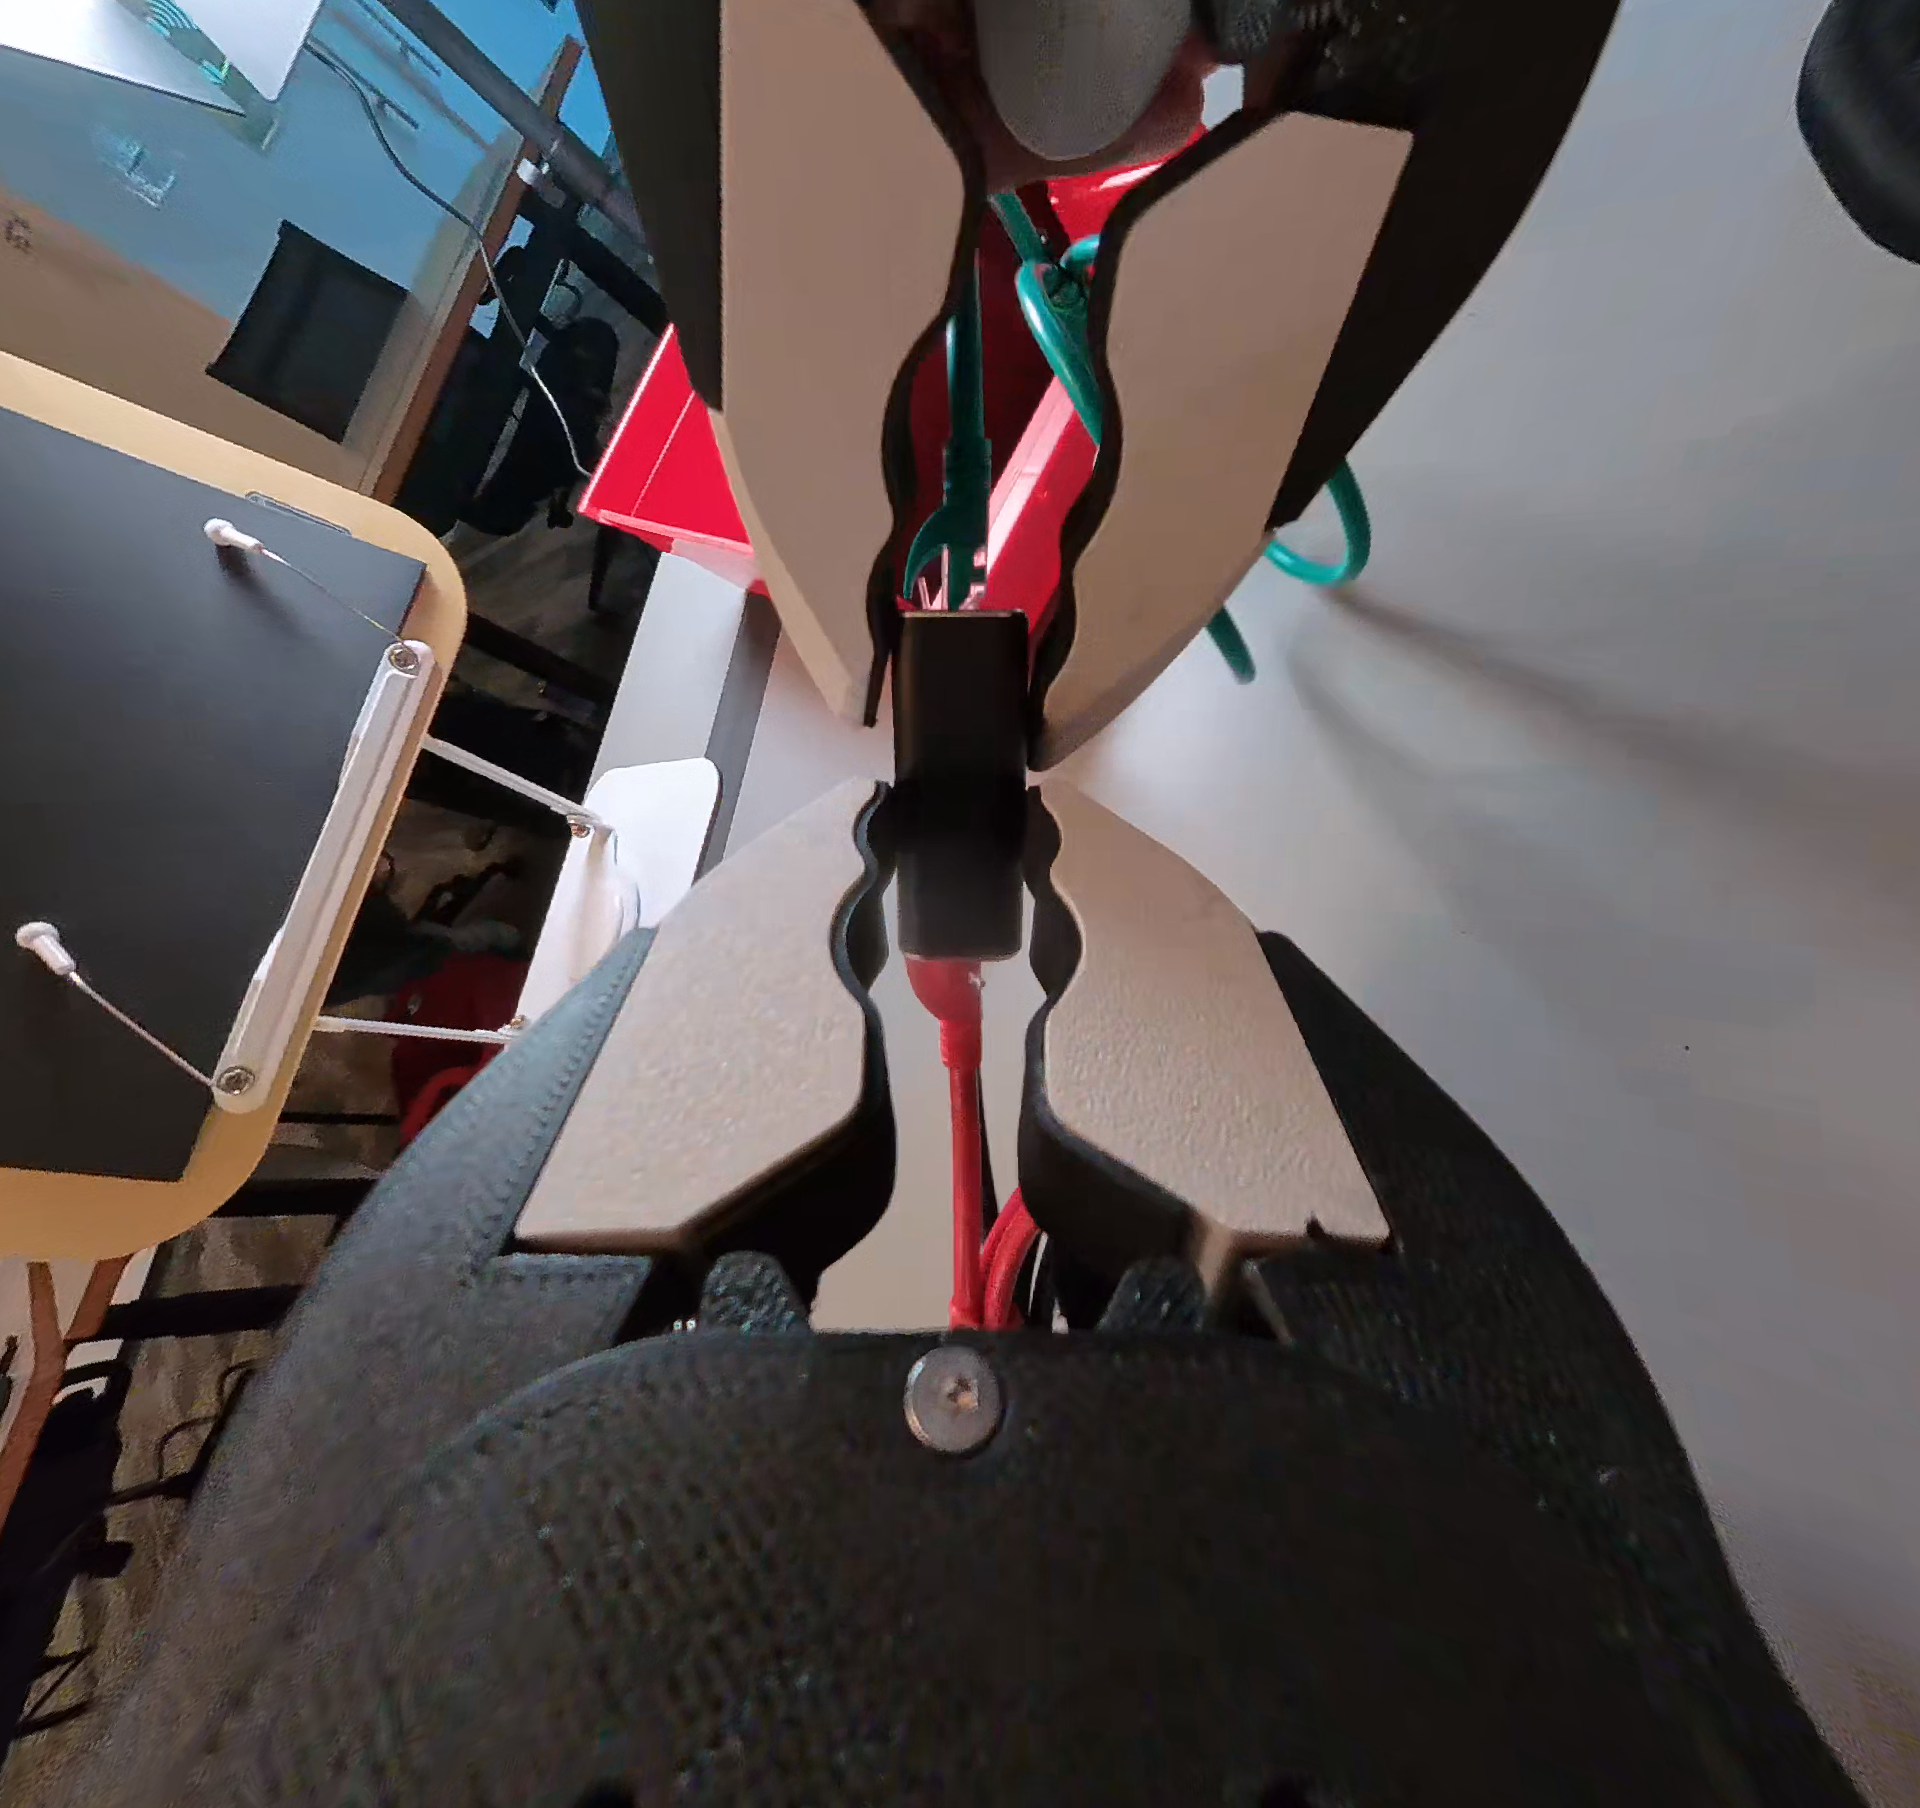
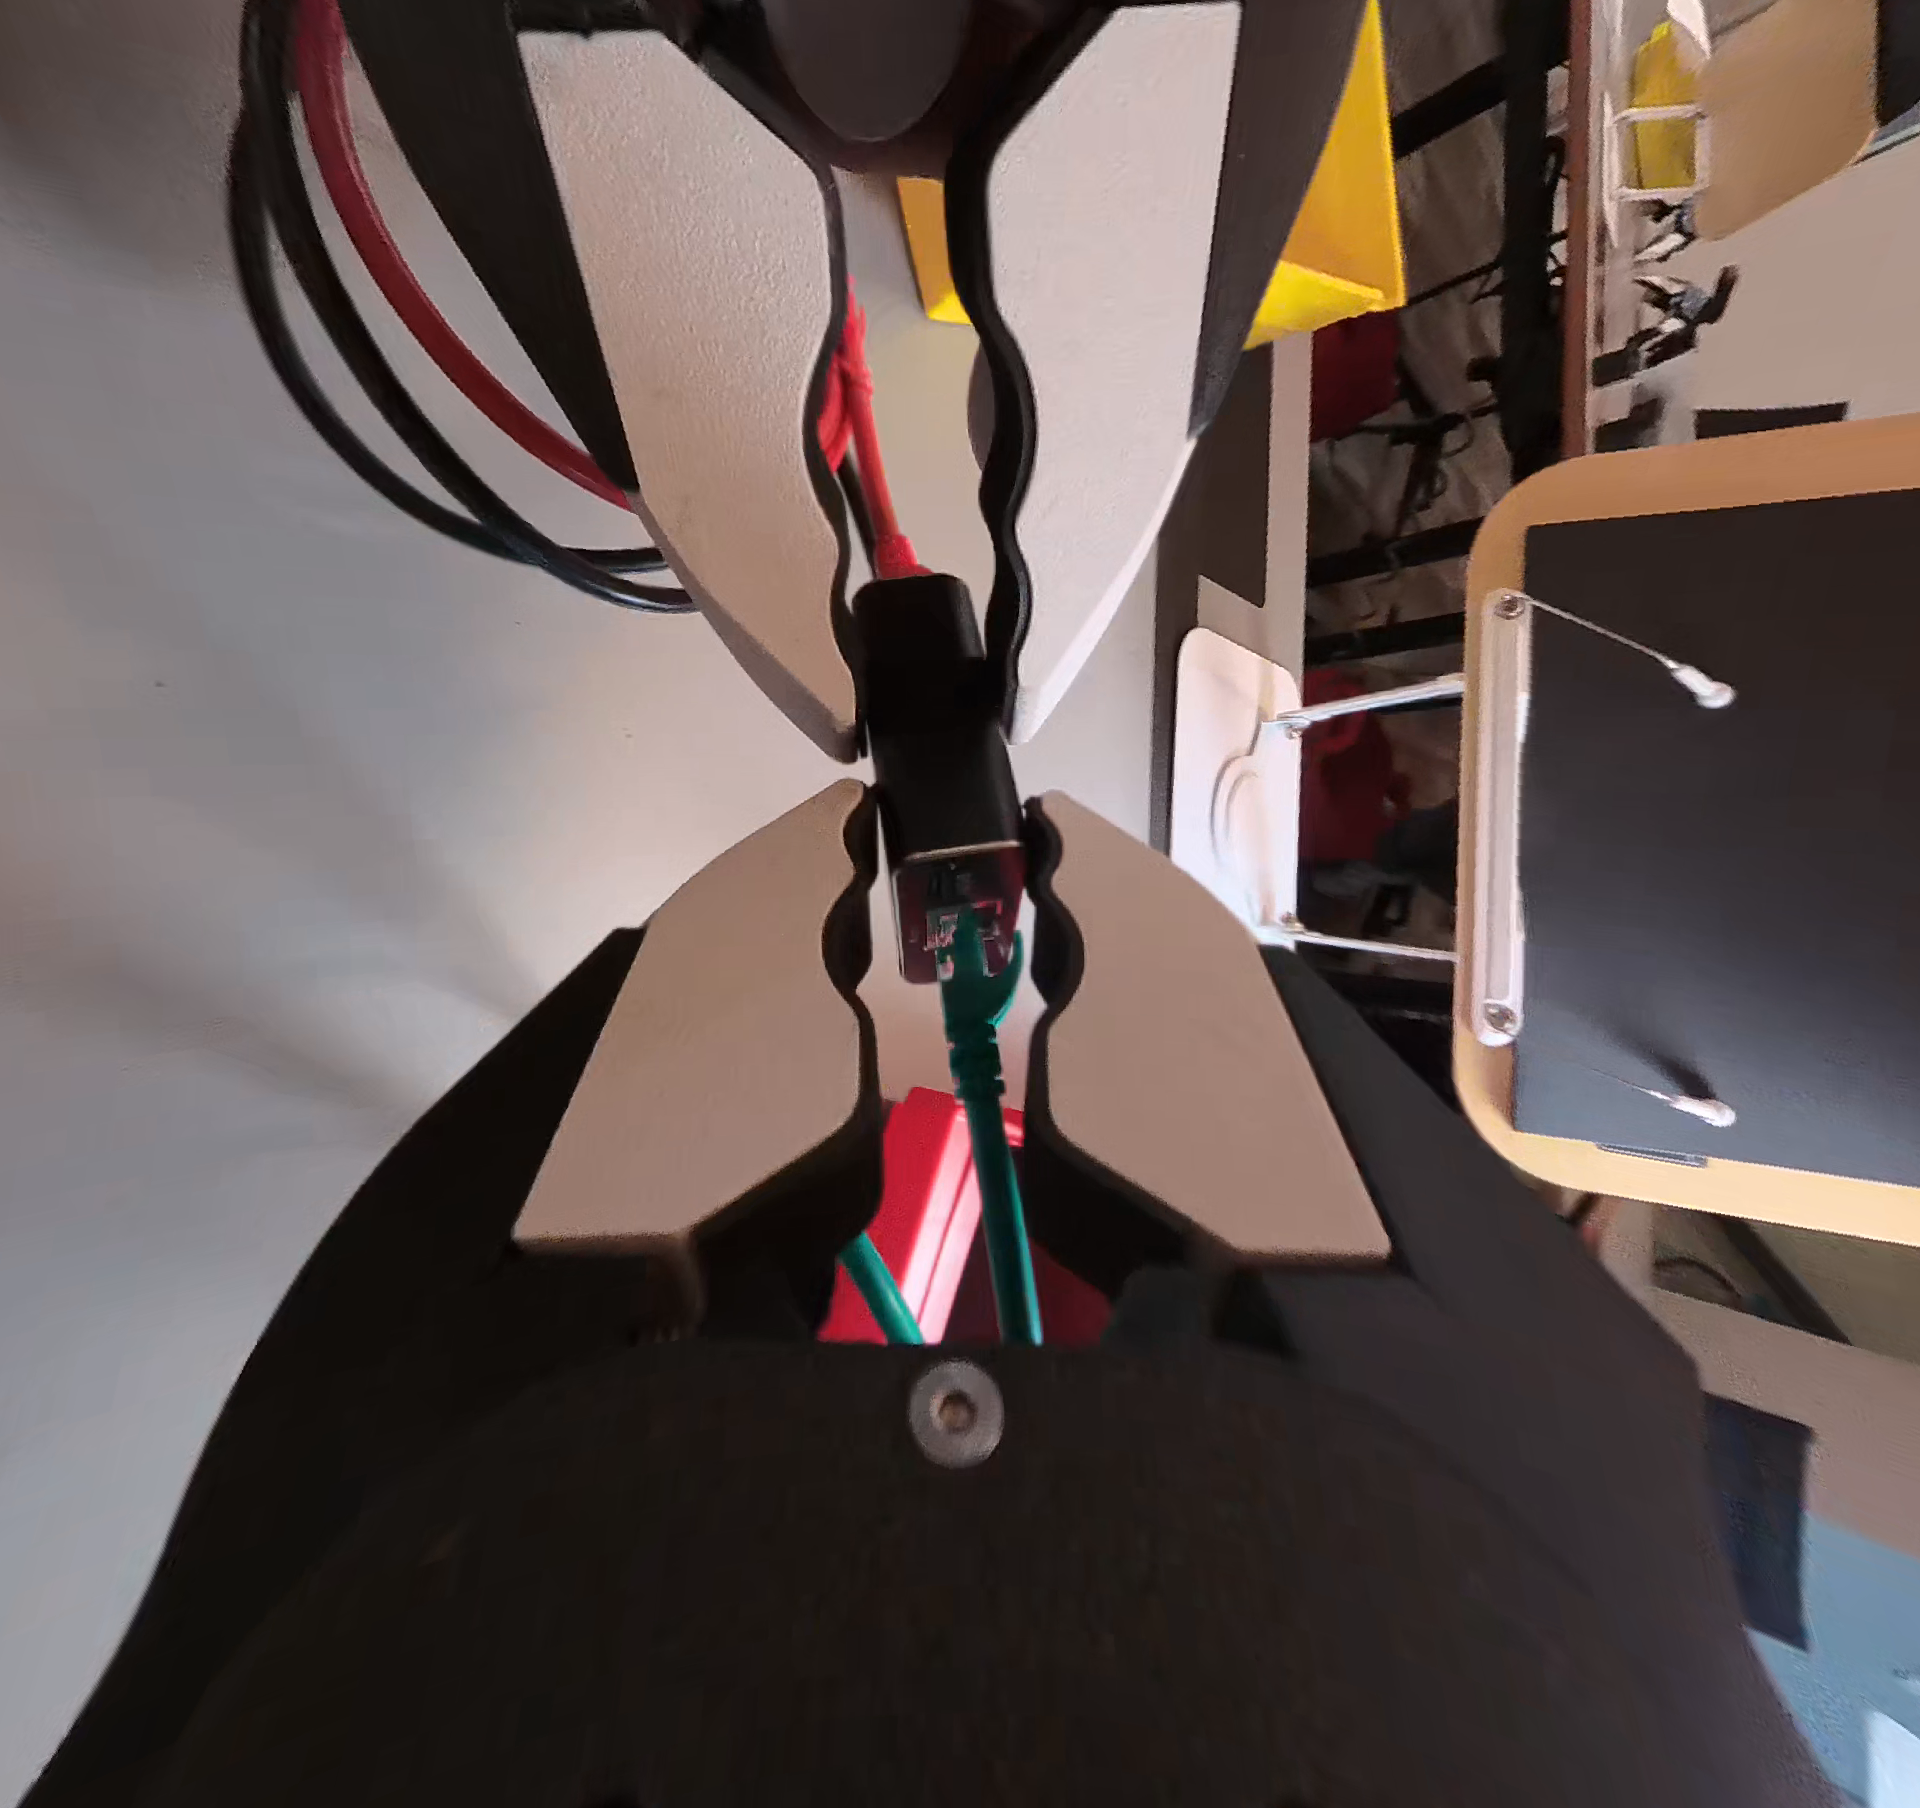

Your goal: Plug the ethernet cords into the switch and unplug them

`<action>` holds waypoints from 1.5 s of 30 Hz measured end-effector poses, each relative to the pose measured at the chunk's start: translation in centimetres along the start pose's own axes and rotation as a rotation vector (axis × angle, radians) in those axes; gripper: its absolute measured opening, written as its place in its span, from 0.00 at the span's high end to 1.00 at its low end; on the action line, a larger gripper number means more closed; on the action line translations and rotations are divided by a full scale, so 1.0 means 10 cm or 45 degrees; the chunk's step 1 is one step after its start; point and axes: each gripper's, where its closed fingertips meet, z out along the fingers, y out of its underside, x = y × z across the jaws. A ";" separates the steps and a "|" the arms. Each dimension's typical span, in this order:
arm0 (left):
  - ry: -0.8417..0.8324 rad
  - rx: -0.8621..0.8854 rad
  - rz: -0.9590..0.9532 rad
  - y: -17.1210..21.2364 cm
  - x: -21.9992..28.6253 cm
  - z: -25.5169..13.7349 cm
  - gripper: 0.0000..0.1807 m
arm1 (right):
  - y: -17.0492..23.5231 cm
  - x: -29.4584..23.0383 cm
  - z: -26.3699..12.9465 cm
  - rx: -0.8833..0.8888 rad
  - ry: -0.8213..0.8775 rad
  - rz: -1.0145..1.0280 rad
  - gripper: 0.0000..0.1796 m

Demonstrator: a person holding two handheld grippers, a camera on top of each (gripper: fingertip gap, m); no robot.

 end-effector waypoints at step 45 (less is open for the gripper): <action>-0.182 0.238 -0.973 1.37 0.00 -1.08 0.79 | 3.20 0.93 0.15 -1.324 -0.481 0.274 0.79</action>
